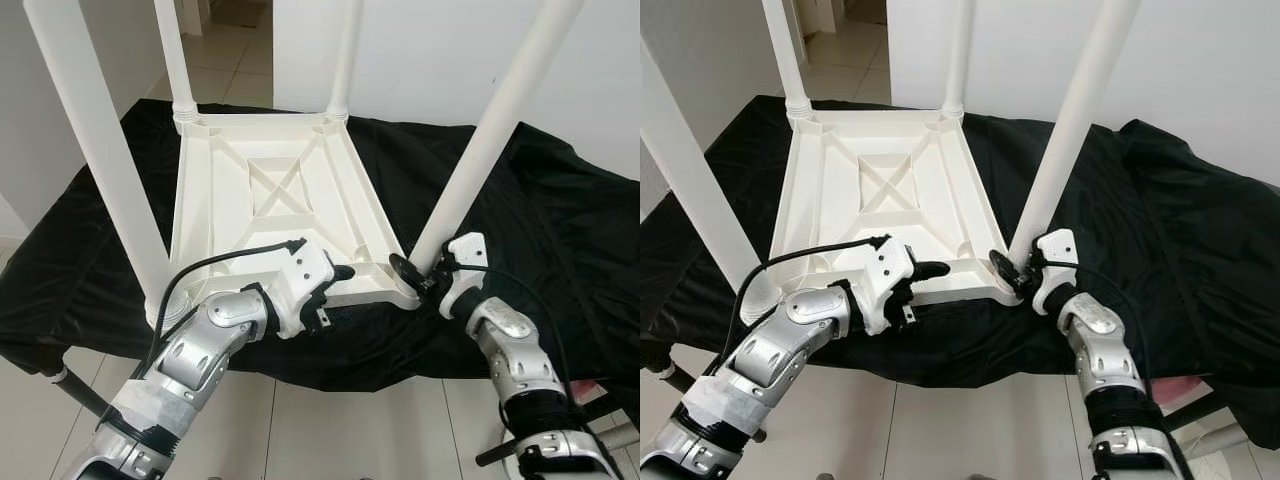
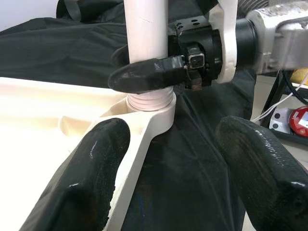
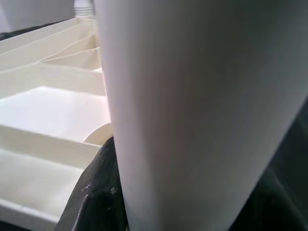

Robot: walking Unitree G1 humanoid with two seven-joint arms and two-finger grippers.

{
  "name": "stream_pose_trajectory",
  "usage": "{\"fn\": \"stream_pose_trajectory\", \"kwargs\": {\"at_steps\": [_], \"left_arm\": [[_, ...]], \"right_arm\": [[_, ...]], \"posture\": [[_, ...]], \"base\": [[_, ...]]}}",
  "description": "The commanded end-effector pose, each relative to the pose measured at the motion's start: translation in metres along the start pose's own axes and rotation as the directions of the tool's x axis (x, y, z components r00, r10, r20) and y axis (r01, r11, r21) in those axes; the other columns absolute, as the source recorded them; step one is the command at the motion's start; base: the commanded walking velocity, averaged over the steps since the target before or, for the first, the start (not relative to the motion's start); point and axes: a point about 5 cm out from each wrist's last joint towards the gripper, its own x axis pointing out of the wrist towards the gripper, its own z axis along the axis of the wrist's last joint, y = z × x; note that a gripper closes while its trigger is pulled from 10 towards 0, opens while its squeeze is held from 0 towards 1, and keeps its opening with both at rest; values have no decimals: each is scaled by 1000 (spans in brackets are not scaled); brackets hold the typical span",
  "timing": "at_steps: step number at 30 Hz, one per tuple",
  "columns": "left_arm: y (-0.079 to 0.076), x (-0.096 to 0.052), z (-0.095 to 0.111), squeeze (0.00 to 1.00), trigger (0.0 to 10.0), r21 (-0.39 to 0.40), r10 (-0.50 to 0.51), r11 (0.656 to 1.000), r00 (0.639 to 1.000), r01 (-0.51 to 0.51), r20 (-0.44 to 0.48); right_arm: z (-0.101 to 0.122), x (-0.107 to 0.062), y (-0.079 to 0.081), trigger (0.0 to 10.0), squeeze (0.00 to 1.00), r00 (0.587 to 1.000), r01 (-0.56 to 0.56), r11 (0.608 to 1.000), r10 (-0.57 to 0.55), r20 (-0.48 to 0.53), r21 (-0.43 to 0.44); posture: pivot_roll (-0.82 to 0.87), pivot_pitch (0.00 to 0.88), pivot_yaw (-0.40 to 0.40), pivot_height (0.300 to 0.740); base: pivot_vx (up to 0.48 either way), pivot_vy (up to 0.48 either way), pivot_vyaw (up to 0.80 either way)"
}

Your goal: Building children table

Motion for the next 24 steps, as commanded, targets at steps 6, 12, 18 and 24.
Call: {"fn": "stream_pose_trajectory", "kwargs": {"at_steps": [6, 12, 18, 24], "left_arm": [[-6, 1, -2, 0, 10000, -4, -51, 999, 999, 51, -17], [-5, 1, -2, 0, 10000, -4, -52, 999, 999, 52, -17], [-7, 2, -1, 0, 10000, -7, -50, 999, 999, 50, -14], [-8, 0, -3, 0, 10000, -11, -46, 999, 999, 45, -17]], "right_arm": [[-14, -4, 15, 10000, 0, 968, 249, 965, -244, -63, 80], [-16, -2, 27, 10000, 0, 921, 389, 914, -382, -81, 112], [-8, 10, 51, 10000, 0, 880, 474, 866, -469, -73, 159], [0, 7, 49, 10000, 302, 891, 451, 875, -452, -33, 177]], "posture": [[-25, 0, -40, 740], [-24, 0, -42, 740], [-12, 0, -56, 740], [-3, 0, -66, 740]], "base": [[0, 0, 0], [0, 0, 0], [0, 0, 0], [0, 0, 0]]}}
